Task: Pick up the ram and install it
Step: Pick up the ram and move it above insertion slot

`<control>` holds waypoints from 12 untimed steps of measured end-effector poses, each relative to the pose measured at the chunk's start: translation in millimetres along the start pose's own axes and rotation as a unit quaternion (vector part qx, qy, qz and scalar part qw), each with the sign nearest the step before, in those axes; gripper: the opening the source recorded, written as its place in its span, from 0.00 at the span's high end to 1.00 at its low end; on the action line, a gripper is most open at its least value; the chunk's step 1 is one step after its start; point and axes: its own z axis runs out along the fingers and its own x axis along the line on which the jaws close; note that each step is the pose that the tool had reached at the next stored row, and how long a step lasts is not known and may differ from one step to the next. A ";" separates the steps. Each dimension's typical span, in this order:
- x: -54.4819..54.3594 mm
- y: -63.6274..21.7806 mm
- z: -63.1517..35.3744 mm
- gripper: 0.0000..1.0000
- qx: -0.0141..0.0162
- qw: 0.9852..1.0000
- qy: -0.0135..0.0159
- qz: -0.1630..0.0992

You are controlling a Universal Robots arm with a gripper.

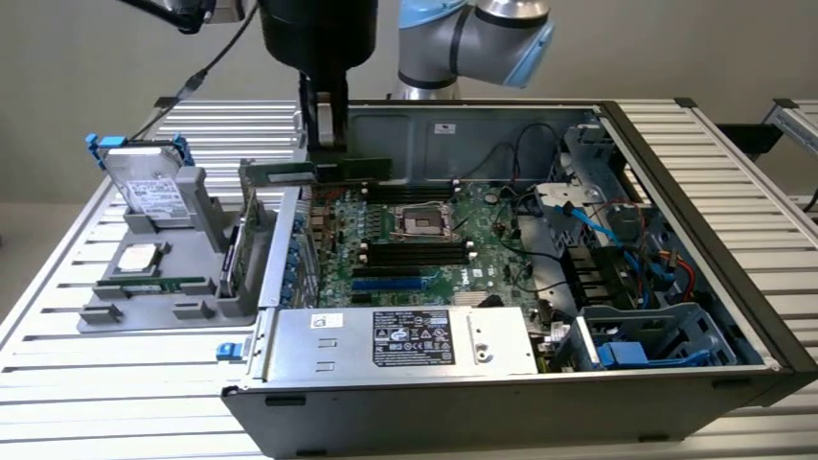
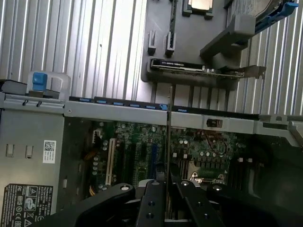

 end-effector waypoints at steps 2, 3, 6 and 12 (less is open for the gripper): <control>1.0 -9.2 0.5 0.86 0.000 1.000 0.000 0.000; 1.5 -13.9 0.8 0.86 0.000 1.000 0.000 0.000; 2.9 -27.5 1.9 0.86 0.000 1.000 0.000 0.000; 4.8 -53.5 8.3 0.86 0.000 1.000 -0.001 0.000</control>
